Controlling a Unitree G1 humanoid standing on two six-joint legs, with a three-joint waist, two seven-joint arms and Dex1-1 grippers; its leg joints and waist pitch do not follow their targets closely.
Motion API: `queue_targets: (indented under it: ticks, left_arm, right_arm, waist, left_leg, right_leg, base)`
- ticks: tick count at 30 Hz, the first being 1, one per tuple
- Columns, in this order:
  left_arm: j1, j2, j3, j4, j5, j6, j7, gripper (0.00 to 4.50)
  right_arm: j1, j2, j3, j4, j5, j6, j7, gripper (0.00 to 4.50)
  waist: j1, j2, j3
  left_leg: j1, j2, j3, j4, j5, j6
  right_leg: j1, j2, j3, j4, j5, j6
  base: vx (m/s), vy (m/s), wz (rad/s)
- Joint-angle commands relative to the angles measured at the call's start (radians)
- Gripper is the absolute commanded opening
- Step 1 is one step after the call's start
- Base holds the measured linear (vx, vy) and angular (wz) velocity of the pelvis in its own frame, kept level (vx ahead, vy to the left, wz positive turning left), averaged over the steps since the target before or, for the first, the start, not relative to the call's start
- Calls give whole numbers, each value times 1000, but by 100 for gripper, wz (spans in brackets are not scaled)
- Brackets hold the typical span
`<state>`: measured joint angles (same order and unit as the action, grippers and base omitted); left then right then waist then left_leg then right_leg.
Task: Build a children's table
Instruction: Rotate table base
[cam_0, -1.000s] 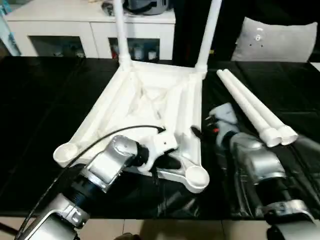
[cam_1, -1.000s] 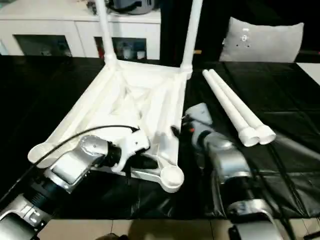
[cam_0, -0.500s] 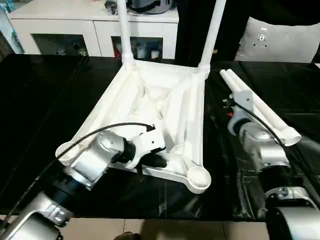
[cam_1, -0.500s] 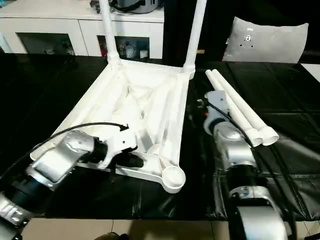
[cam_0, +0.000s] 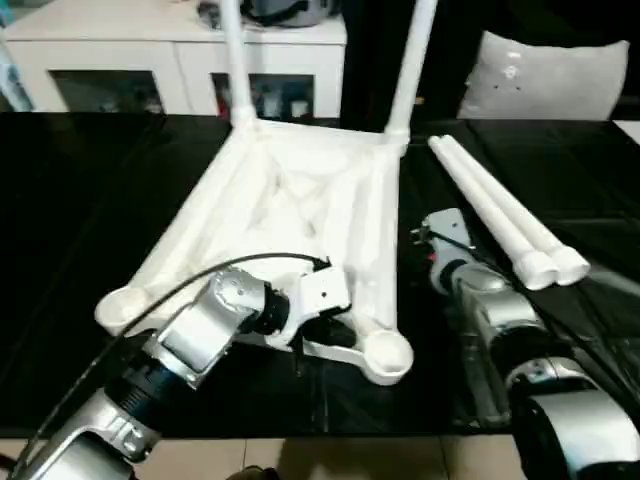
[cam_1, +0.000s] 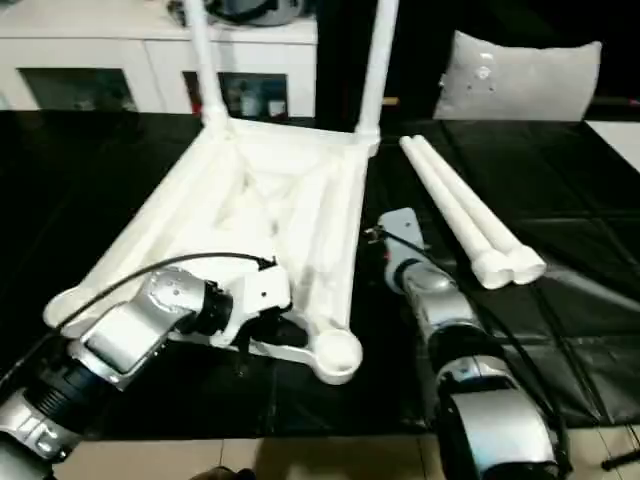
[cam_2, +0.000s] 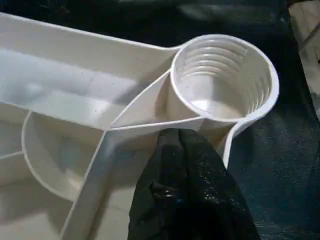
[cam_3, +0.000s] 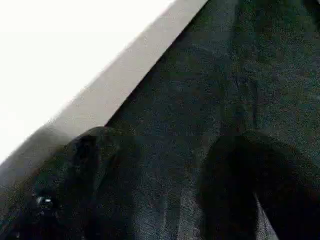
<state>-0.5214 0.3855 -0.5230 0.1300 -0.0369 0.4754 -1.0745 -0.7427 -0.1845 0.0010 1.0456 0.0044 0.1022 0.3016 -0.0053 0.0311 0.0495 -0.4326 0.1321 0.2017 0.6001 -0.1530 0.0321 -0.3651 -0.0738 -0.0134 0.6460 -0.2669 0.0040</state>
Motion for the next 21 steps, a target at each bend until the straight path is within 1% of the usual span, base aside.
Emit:
queue_targets:
  ticks: [1,2,4,5,6,8,10,11,12,13,14,15,16,18,19,20,21]
  left_arm:
    - [3,-14,-10,10,5,-4,12,6]
    - [-2,-16,0,14,1,-6,21,6]
    - [-6,-18,8,18,-2,-7,25,6]
    - [-9,-22,14,19,-6,-10,29,6]
    - [-10,-24,16,20,-6,-11,30,6]
    - [-11,-35,23,26,-3,-19,38,6]
    - [-18,-52,37,54,7,-50,70,6]
    - [-22,-59,44,69,13,-66,89,6]
    - [-24,-62,46,75,16,-73,97,6]
    - [-34,-76,61,105,25,-104,135,6]
    - [-50,-106,98,151,28,-156,203,6]
    - [-54,-121,118,161,25,-169,233,6]
    - [-56,-130,129,164,23,-174,251,6]
    - [-42,-145,157,126,-21,-142,229,6]
    - [-26,-154,177,92,-49,-116,224,22]
    - [9,-174,219,23,-90,-84,245,33]
    - [9,-174,219,23,-90,-84,245,33]
  right_arm:
    - [-40,49,29,-7,8,-44,48,450]
    - [-46,54,31,0,4,-71,73,450]
    - [-53,59,30,8,2,-95,99,450]
    - [-60,65,32,13,1,-109,109,450]
    - [-62,65,32,15,-1,-113,107,450]
    - [-76,66,28,34,-8,-129,87,450]
    - [-84,61,13,42,-6,-136,50,450]
    - [-86,58,6,42,-3,-138,34,450]
    - [-87,56,3,42,-2,-139,28,450]
    - [-86,49,-9,42,1,-147,6,450]
    - [-71,27,-33,27,7,-161,-28,450]
    - [-56,12,-47,7,12,-164,-45,450]
    - [-45,3,-55,-7,15,-165,-55,450]
    - [-4,-21,-75,-76,36,-149,-25,450]
    - [28,-29,-80,-140,42,-135,-15,450]
    - [113,-37,-98,-319,68,-75,0,450]
    - [113,-37,-98,-319,68,-75,0,450]
  waist:
    - [10,-8,-69]
    - [9,-9,-70]
    - [7,-7,-71]
    - [7,-4,-70]
    - [6,-4,-70]
    - [3,-3,-70]
    - [6,-2,-70]
    - [10,0,-71]
    - [10,-1,-70]
    - [13,-2,-70]
    - [14,-10,-70]
    - [17,-9,-70]
    - [22,-8,-71]
    - [31,-9,-69]
    - [40,-11,-69]
    - [51,-12,-69]
    - [49,-15,-68]
  left_leg:
    - [45,94,-43,-60,-156,63]
    - [45,95,-43,-59,-147,71]
    - [44,95,-43,-57,-138,81]
    - [43,95,-43,-56,-141,83]
    - [44,95,-43,-57,-143,85]
    - [47,96,-43,-59,-154,81]
    - [47,96,-43,-58,-162,77]
    - [49,98,-43,-59,-163,74]
    - [49,98,-44,-59,-160,76]
    - [50,98,-43,-60,-163,73]
    - [50,98,-40,-61,-169,71]
    - [49,97,-41,-60,-175,69]
    - [54,99,-40,-60,-185,64]
    - [52,100,-40,-63,-180,66]
    - [53,103,-40,-64,-174,65]
    - [56,106,-42,-64,-160,73]
    - [53,105,-41,-65,-150,81]
  right_leg:
    - [24,-80,26,-71,109,-300]
    - [23,-79,25,-69,121,-302]
    - [23,-79,24,-67,137,-306]
    - [23,-79,23,-67,138,-307]
    - [22,-78,23,-67,137,-308]
    - [20,-76,22,-66,126,-315]
    - [21,-79,24,-69,118,-316]
    - [20,-78,24,-68,125,-313]
    - [20,-78,24,-68,128,-310]
    - [20,-77,24,-69,129,-304]
    - [18,-76,24,-69,126,-302]
    - [21,-79,25,-70,121,-301]
    - [19,-80,25,-73,115,-296]
    - [20,-78,23,-72,112,-285]
    - [21,-79,23,-70,116,-273]
    - [21,-78,24,-68,138,-261]
    - [22,-76,24,-68,149,-253]
  base:
    - [0,0,0]
    - [0,0,0]
    - [0,0,0]
    - [0,0,0]
    - [0,0,0]
    - [0,0,0]
    - [0,0,0]
    - [0,0,0]
    - [0,0,0]
    - [0,0,0]
    - [0,0,0]
    - [0,0,0]
    - [0,0,0]
    - [0,0,0]
    - [0,0,0]
    - [0,0,0]
    - [0,0,0]
